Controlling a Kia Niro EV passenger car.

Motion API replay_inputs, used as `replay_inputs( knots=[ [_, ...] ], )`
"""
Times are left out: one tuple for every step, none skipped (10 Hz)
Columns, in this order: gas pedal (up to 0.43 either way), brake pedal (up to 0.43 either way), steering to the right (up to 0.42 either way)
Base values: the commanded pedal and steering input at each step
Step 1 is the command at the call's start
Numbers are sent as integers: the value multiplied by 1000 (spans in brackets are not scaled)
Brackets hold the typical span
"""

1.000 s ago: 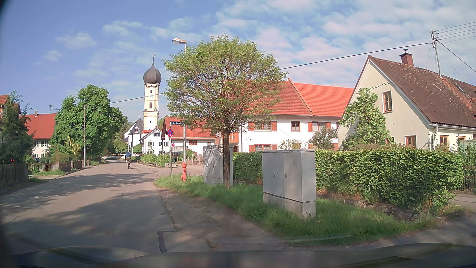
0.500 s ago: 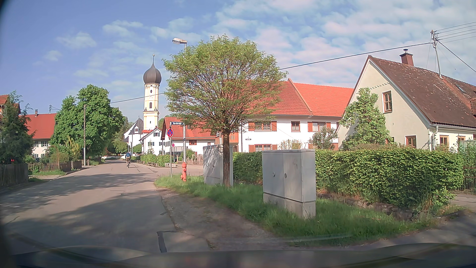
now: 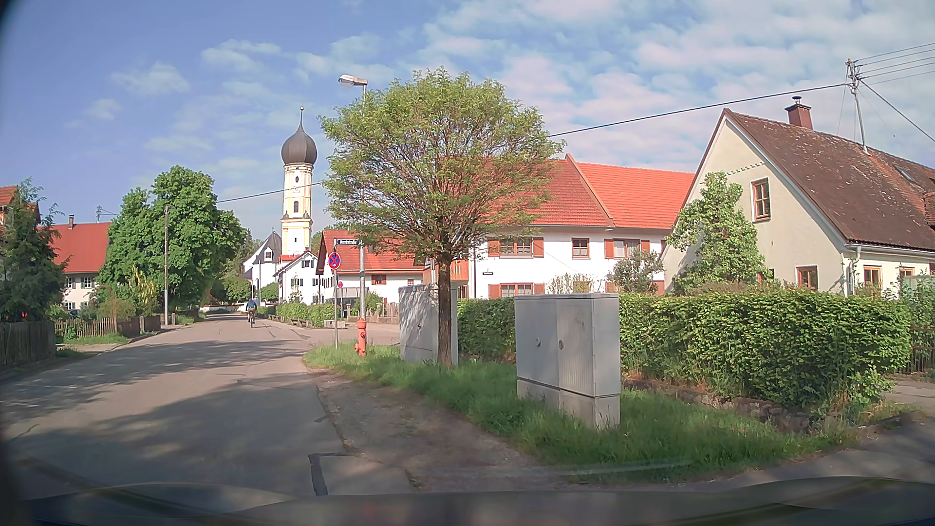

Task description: Follow the waypoints while adhering to traffic rules and regulations

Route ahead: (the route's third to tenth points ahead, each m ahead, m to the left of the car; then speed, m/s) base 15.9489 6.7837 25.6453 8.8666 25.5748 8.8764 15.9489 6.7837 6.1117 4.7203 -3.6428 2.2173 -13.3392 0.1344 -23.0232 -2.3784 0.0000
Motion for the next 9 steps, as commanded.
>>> replay_inputs(
  knots=[
    [0,232,463],
    [0,232,463],
    [0,232,463],
    [0,232,463],
    [0,232,463],
    [0,232,463],
    [0,232,463],
    [0,232,463],
    [0,232,463]
  ],
)
